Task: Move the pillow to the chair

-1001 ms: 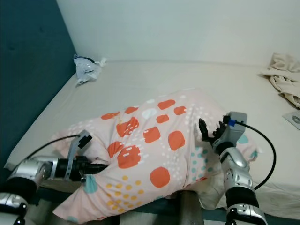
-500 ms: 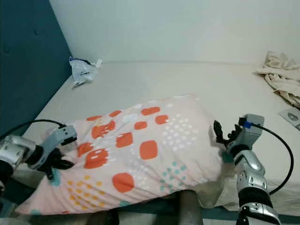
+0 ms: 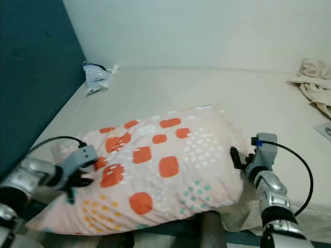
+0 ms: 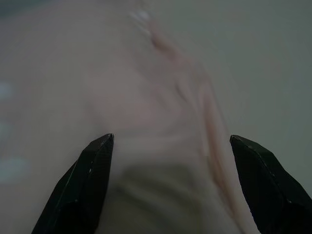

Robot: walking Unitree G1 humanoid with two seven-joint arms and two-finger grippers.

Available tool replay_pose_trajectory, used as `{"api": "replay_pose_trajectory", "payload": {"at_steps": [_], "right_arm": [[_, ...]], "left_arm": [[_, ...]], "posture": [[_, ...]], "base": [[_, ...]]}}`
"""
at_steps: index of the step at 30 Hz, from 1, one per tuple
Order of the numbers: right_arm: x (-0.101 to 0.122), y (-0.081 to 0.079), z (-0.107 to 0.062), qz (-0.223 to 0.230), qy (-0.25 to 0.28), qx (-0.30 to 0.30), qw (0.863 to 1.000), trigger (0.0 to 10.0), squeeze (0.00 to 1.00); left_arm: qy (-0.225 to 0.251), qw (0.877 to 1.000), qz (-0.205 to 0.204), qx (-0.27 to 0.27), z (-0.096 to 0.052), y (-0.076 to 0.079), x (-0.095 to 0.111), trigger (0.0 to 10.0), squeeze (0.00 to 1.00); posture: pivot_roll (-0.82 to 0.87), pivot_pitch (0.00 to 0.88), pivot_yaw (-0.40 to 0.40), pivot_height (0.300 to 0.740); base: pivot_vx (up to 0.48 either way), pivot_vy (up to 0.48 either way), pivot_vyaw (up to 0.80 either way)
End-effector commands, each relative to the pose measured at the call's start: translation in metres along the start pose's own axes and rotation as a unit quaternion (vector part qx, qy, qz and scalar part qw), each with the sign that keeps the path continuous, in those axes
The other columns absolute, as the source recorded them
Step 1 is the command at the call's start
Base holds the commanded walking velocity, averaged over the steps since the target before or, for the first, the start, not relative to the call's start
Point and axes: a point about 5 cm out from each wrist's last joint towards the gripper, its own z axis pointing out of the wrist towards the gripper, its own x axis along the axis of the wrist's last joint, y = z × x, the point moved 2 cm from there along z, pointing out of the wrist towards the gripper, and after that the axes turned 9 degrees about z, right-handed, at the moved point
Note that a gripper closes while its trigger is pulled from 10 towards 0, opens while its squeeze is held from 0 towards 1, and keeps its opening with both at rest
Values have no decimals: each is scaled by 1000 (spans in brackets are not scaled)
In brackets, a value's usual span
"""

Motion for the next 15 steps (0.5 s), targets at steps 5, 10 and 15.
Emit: {"api": "replay_pose_trajectory", "payload": {"at_steps": [5,10,15], "right_arm": [[7,2,4,-6,-24,0,1000,10000,1000],[8,9,4,-20,-41,-17,999,10000,1000],[12,23,-1,-16,-46,-37,998,10000,1000]], "left_arm": [[48,999,21,1,11,8,17,0,0],[50,998,27,9,14,14,12,0,0],[46,999,17,14,10,14,4,0,0]], "posture": [[38,66,5,575],[41,69,11,575],[50,81,11,575]], "base": [[0,0,0],[0,0,0],[0,0,0]]}}
